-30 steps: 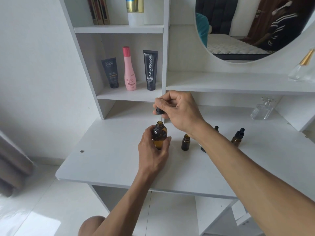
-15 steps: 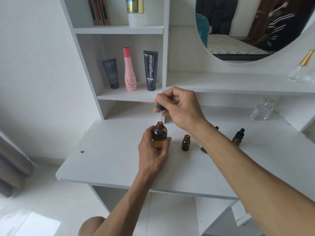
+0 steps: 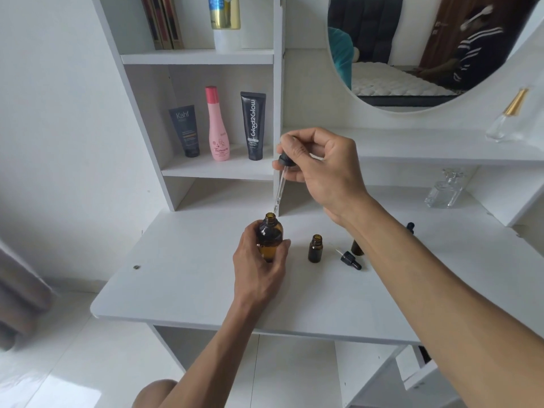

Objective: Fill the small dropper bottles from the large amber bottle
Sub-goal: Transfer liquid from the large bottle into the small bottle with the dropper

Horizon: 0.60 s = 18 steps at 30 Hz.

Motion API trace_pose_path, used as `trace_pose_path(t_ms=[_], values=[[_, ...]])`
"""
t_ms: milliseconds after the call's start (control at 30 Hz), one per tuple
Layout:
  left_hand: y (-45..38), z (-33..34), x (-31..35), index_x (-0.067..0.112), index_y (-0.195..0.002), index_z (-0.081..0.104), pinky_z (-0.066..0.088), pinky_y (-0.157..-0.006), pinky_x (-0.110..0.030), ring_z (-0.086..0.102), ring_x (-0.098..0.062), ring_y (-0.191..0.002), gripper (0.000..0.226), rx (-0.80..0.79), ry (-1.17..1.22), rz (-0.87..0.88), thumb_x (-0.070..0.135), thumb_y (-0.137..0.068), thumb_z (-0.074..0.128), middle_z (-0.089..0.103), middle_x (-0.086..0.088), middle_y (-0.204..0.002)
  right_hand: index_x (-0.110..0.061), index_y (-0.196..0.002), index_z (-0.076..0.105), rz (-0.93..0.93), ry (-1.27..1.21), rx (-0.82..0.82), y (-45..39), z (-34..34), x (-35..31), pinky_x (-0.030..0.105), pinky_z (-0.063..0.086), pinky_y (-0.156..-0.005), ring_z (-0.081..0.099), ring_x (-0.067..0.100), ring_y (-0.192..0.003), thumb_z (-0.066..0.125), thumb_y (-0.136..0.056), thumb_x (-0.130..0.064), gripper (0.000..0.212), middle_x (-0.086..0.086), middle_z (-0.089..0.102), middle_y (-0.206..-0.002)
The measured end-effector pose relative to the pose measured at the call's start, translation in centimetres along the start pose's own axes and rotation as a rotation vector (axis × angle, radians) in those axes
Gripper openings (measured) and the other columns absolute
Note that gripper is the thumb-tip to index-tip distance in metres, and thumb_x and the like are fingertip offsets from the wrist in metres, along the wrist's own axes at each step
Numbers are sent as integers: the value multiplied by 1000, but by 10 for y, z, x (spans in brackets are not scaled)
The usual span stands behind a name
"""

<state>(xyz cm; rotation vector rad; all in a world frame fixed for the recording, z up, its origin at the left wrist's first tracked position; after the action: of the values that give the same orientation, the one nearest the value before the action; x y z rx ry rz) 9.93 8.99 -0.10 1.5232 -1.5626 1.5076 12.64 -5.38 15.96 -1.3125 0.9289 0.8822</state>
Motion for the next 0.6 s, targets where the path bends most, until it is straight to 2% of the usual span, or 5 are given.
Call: trace_pose_path(t_ms=[133,233,333,533,600], values=[[0,1,-2,26,-122,55,47,-76,-9,66,-2,-93,43,-3,-2,-1,27,-85,77,69,10,-108,-14,-93,73,28,-30,37,-2,-17,2,43,62,-79,77,23,-78,69,-95,-19,7,19,75,-99],[0,0,-2,25,-122,56,42,-75,-3,67,-4,-94,43,-5,1,-6,27,-85,77,69,9,-108,-13,-94,72,49,-41,67,-3,-37,7,38,62,-75,76,23,-80,69,-95,-20,8,15,74,-96],[0,0,-2,24,-123,56,43,-75,-4,66,-3,-94,44,0,-4,-7,26,-85,77,69,9,-108,-11,-95,70,73,-41,106,-2,-58,12,33,59,-71,77,24,-81,68,-96,-21,10,10,72,-93],[1,-2,-1,24,-123,56,53,-83,-26,65,-2,-95,43,10,-1,-6,26,-85,77,69,9,-108,-7,-99,68,120,-63,172,4,-86,26,35,62,-75,74,19,-75,64,-98,-18,11,11,70,-93],[1,-2,-1,24,-123,56,54,-84,-26,65,-2,-95,43,14,1,-6,26,-85,77,69,10,-107,-7,-98,68,133,-65,184,7,-91,32,35,62,-74,73,19,-73,64,-98,-18,12,10,70,-91]])
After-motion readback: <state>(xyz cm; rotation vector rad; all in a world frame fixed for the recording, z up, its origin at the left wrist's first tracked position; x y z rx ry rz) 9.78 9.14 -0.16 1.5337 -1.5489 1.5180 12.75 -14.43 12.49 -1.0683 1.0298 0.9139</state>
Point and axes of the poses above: each hand's wrist, its own y-axis away from the middle knuckle, its own z-axis out of the palm, x = y × z, the point moved 9 cm from there along -y, towards the middle knuckle
